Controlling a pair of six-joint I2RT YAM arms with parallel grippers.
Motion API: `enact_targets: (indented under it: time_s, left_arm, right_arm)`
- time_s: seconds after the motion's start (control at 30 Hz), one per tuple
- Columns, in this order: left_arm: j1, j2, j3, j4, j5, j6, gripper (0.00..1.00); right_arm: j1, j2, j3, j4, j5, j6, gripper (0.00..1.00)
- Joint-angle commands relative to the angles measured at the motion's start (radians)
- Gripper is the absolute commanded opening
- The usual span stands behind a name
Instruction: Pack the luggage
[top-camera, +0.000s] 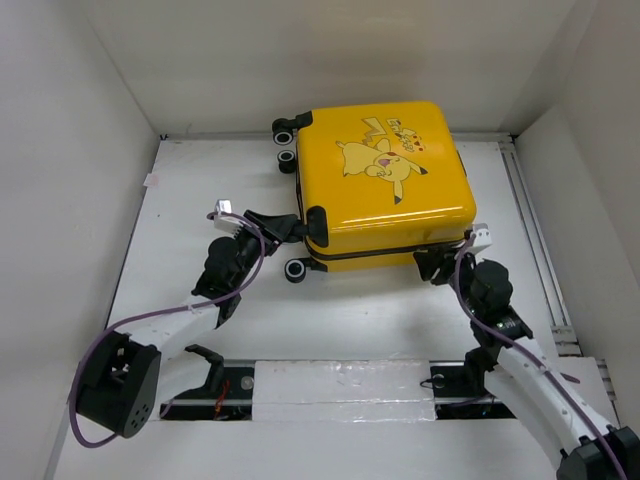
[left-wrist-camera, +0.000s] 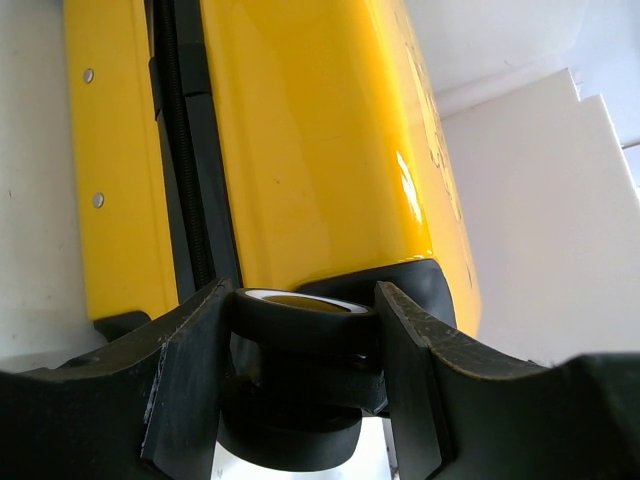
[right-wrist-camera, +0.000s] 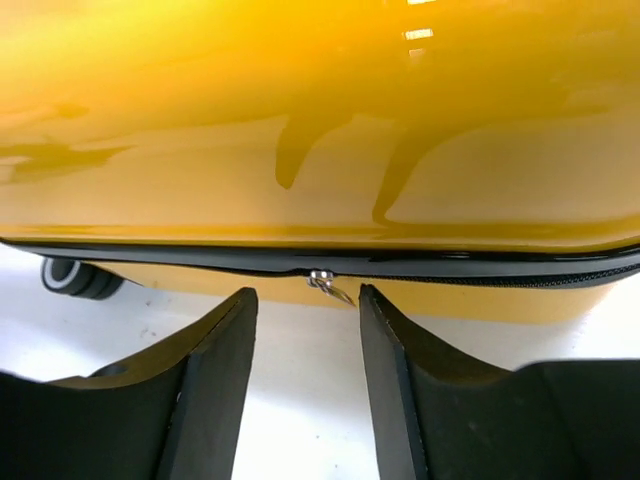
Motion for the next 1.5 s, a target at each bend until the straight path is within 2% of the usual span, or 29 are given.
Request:
enact_targets:
  time_s: [0.0, 0.17, 0.3, 0.5, 0.7, 0.83, 0.87, 0.93, 0.97, 1.03, 1.13, 1.27, 1.3, 1.37, 1.4, 1.47]
  left_arm:
    - [0.006, -0.010, 0.048, 0.133, 0.007, -0.002, 0.00]
    - [0.006, 0.002, 0.050, 0.162, 0.016, -0.013, 0.00]
    - [0.006, 0.002, 0.051, 0.165, 0.016, -0.013, 0.00]
    - [0.006, 0.012, 0.051, 0.154, 0.016, -0.013, 0.00]
    - [0.006, 0.012, 0.060, 0.153, 0.016, -0.004, 0.00]
    - [0.006, 0.012, 0.063, 0.142, 0.016, -0.004, 0.00]
    - [0.006, 0.012, 0.063, 0.142, 0.027, -0.004, 0.00]
    - [0.006, 0.012, 0.063, 0.142, 0.027, -0.004, 0.00]
    - [0.006, 0.012, 0.063, 0.142, 0.027, -0.004, 0.00]
    - [0.006, 0.012, 0.054, 0.142, 0.027, -0.004, 0.00]
    - [0.006, 0.012, 0.065, 0.142, 0.027, 0.006, 0.00]
    - [-0.037, 0.054, 0.079, 0.170, 0.038, 0.006, 0.00]
    - [-0.037, 0.067, 0.088, 0.170, 0.038, 0.006, 0.00]
    - [-0.055, 0.091, 0.099, 0.194, 0.052, -0.013, 0.00]
    - [-0.055, 0.091, 0.099, 0.206, 0.052, -0.013, 0.00]
    - [-0.071, 0.091, 0.099, 0.206, 0.042, -0.013, 0.00]
  right_arm:
    - [-0.005, -0.028, -0.008, 0.006, -0.022, 0.000, 0.52]
    - [-0.005, 0.098, 0.046, 0.003, -0.022, -0.010, 0.53]
    - [-0.005, 0.158, 0.087, 0.038, -0.022, -0.033, 0.46]
    - [-0.005, 0.219, 0.098, 0.098, -0.022, -0.042, 0.45]
    - [-0.005, 0.295, 0.098, 0.179, -0.034, -0.042, 0.37]
    - [0.006, 0.307, 0.098, 0.231, -0.024, -0.030, 0.28]
    - [0.006, 0.298, 0.098, 0.245, -0.005, -0.030, 0.21]
    - [0.015, 0.298, 0.098, 0.271, 0.004, -0.030, 0.15]
    - [0.027, 0.298, 0.098, 0.271, 0.016, -0.030, 0.09]
    - [0.027, 0.278, 0.098, 0.271, 0.025, -0.030, 0.02]
    - [0.050, 0.278, 0.078, 0.296, 0.052, -0.010, 0.00]
    - [0.177, 0.354, 0.069, 0.360, 0.041, 0.032, 0.00]
    - [0.275, 0.380, 0.078, 0.380, 0.073, 0.032, 0.00]
    - [0.389, 0.478, 0.110, 0.393, 0.123, 0.047, 0.00]
    - [0.500, 0.514, 0.134, 0.393, 0.174, 0.047, 0.00]
    - [0.594, 0.602, 0.206, 0.380, 0.220, 0.047, 0.00]
